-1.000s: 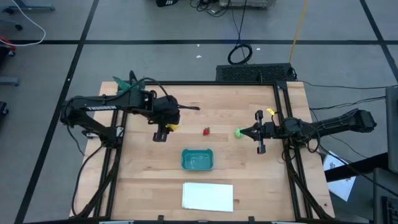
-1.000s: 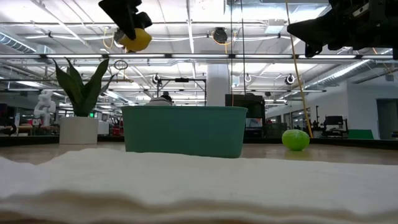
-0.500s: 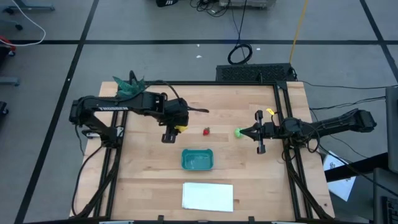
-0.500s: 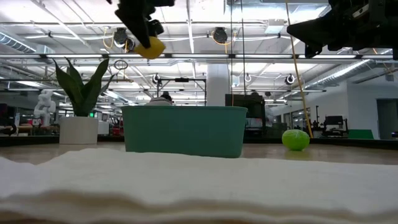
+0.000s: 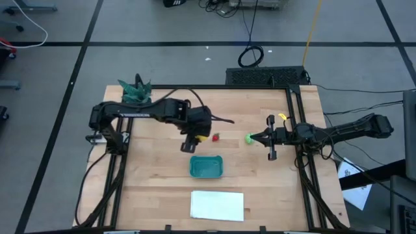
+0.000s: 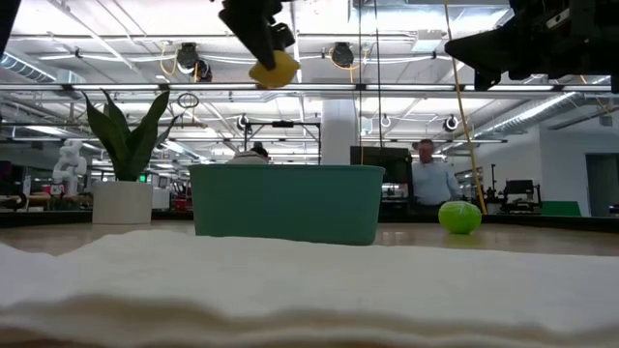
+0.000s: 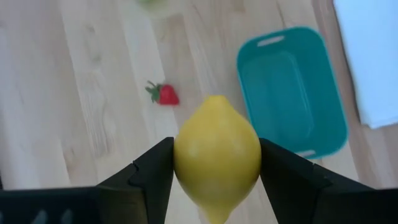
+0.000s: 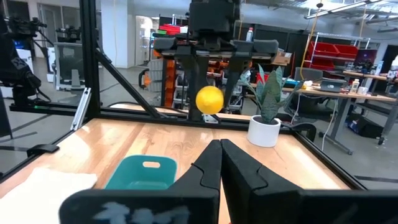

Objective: Pick and placing Produce into tupperware
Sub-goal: Put the yellow lemon into the blue bin

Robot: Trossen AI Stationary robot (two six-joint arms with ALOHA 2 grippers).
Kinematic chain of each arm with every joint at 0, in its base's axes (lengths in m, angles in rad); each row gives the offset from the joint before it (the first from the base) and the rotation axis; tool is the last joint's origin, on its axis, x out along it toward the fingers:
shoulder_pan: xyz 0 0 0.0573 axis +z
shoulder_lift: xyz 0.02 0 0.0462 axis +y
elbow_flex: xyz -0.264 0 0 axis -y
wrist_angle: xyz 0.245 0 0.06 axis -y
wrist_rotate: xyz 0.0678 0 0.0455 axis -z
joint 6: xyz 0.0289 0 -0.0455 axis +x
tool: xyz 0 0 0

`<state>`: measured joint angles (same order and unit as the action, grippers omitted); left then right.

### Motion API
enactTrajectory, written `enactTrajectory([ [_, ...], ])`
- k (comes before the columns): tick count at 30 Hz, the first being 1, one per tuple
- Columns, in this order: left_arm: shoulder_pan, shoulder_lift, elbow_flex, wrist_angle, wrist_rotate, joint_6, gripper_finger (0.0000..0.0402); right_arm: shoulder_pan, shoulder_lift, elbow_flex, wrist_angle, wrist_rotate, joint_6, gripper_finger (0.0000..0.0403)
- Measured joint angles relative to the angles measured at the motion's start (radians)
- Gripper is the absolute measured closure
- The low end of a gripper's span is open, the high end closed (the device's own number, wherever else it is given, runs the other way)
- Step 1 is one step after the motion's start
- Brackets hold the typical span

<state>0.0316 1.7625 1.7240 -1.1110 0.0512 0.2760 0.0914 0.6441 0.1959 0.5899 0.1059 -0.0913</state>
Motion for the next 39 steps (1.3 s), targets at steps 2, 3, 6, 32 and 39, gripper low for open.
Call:
enactTrajectory([
  [2,-0.003,0.018,0.026,-0.001,0.000,0.000,0.0190,0.000,0.000,0.000,0.000,0.000,0.000,0.0403],
  [3,-0.006,0.027,0.037,-0.002,0.000,-0.003,0.0190,0.000,0.000,0.000,0.001,0.000,0.000,0.0403],
  [6,-0.012,0.036,0.049,-0.002,0.000,-0.021,0.0190,0.000,0.000,0.000,0.000,0.000,0.000,0.0403],
  [32,-0.195,0.044,0.051,-0.014,0.004,-0.223,0.0190,0.000,0.000,0.000,0.001,-0.001,0.001,0.0403],
  [39,-0.241,0.044,0.051,-0.014,0.004,-0.236,0.0190,0.000,0.000,0.000,0.001,-0.001,0.001,0.0403],
])
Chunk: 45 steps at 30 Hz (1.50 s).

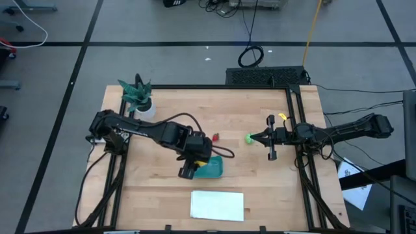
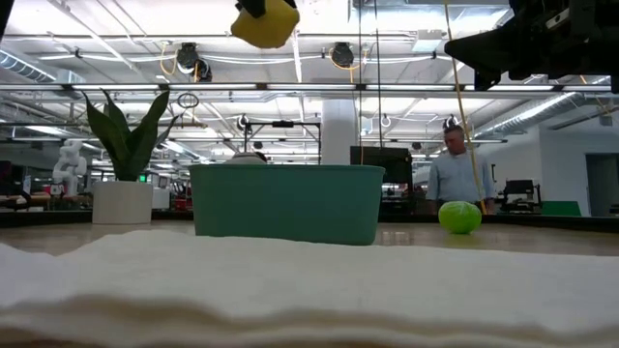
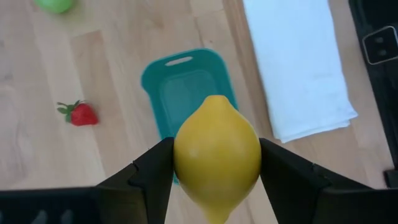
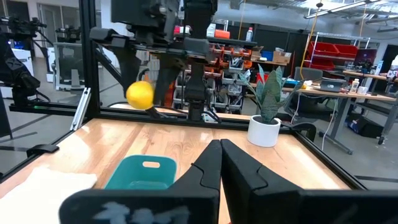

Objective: Pick and placing Produce into tupperware
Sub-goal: Put the yellow lemon into the blue bin

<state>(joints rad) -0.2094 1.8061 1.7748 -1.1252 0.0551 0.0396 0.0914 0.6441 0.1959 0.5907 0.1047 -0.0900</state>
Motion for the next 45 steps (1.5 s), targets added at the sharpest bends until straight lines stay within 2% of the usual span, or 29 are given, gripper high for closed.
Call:
enactTrajectory([
  [10,-0.008,0.000,0.000,0.004,-0.001,-0.002,0.0190,0.000,0.000,0.000,0.000,0.000,0.007,0.0403],
  [15,-0.007,0.005,-0.016,0.061,-0.018,-0.017,0.0190,0.000,0.000,0.000,0.000,0.000,0.009,0.0403],
  [19,0.000,0.005,-0.065,0.127,-0.030,-0.019,0.0190,0.000,0.000,0.000,0.000,0.000,0.009,0.0403],
  [32,0.065,0.007,-0.195,0.187,-0.029,-0.047,0.0190,0.000,0.000,0.000,-0.003,0.000,0.008,0.0403],
  [37,0.075,0.007,-0.271,0.260,0.028,-0.045,0.0190,0.000,0.000,0.000,-0.003,0.000,0.008,0.0403],
  [45,0.077,0.007,-0.351,0.352,0.045,-0.046,0.0190,0.000,0.000,0.000,-0.003,0.000,0.007,0.0403],
])
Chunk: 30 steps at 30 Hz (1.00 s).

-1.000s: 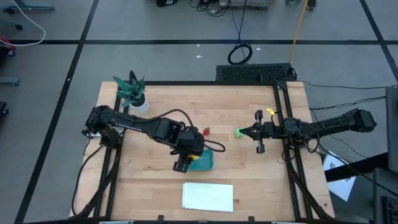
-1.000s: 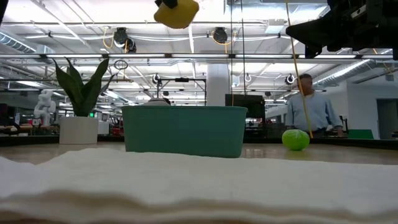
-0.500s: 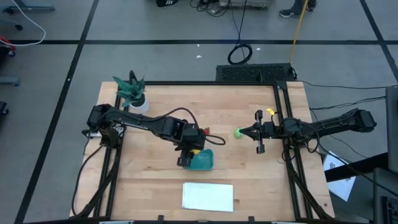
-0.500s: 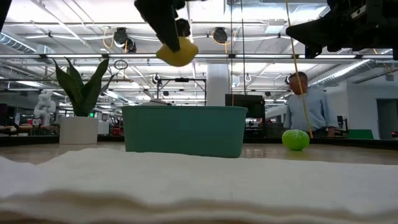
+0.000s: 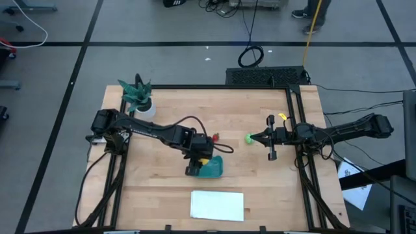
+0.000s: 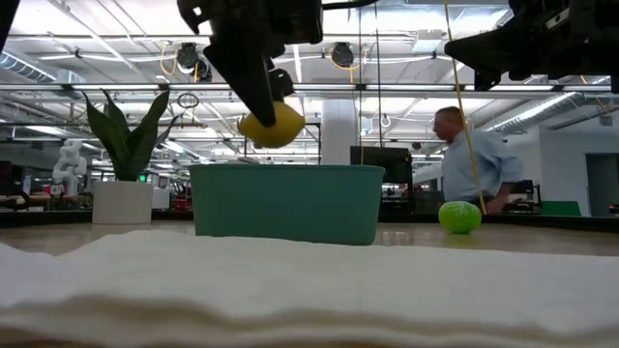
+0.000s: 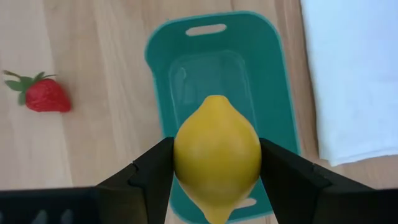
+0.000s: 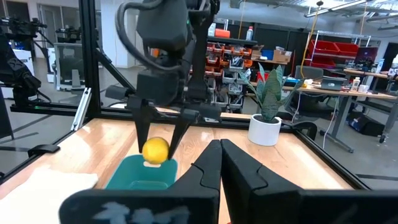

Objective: Pick and placing Produce into tupperware
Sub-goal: Put the yellow lemon into the blue bin

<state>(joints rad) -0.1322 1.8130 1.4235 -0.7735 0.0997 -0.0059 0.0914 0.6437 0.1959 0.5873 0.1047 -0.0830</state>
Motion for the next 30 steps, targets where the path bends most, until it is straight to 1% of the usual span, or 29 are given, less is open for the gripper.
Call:
enactTrajectory([
  [16,0.023,0.000,-0.140,0.151,-0.005,-0.026,0.0190,0.000,0.000,0.000,0.000,0.000,0.000,0.0403],
  [23,0.023,0.000,-0.172,0.204,-0.006,-0.046,0.0190,0.000,0.000,0.000,0.000,0.000,-0.001,0.0403],
  [30,0.019,0.000,-0.177,0.207,-0.005,-0.050,0.0190,0.000,0.000,0.000,0.000,0.000,-0.007,0.0403],
])
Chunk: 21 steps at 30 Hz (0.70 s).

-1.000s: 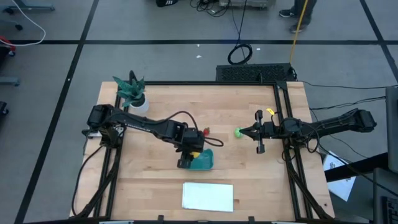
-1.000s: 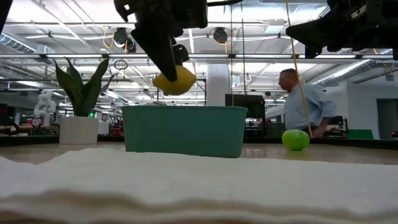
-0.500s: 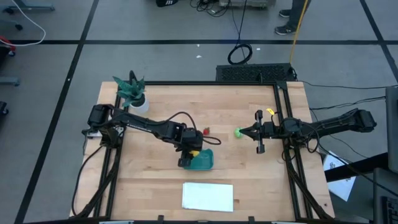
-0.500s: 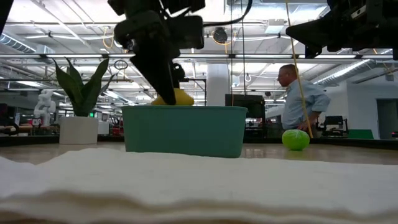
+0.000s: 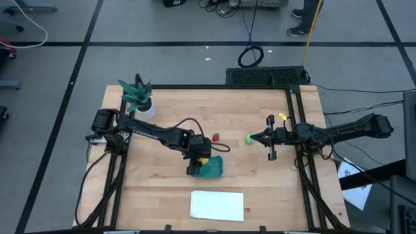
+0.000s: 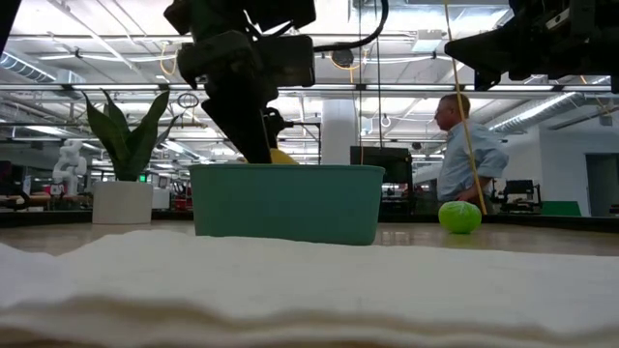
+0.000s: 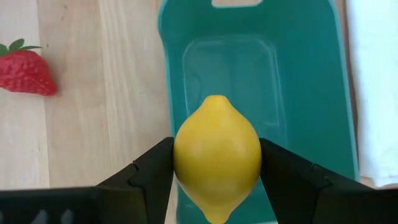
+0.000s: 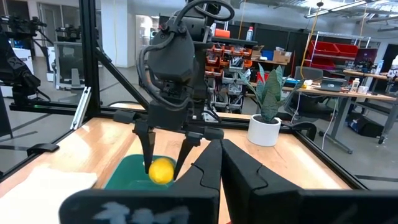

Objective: Pick and placing Produce into tupperware
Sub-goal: Put the yellow lemon into the blue bin

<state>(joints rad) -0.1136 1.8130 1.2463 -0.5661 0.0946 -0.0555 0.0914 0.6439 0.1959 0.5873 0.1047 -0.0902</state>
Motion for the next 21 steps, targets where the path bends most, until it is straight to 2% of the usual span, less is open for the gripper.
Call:
enactTrajectory([
  [21,-0.052,0.000,0.000,0.024,-0.017,-0.006,0.0190,0.000,0.000,0.000,0.000,0.000,0.001,0.0403],
])
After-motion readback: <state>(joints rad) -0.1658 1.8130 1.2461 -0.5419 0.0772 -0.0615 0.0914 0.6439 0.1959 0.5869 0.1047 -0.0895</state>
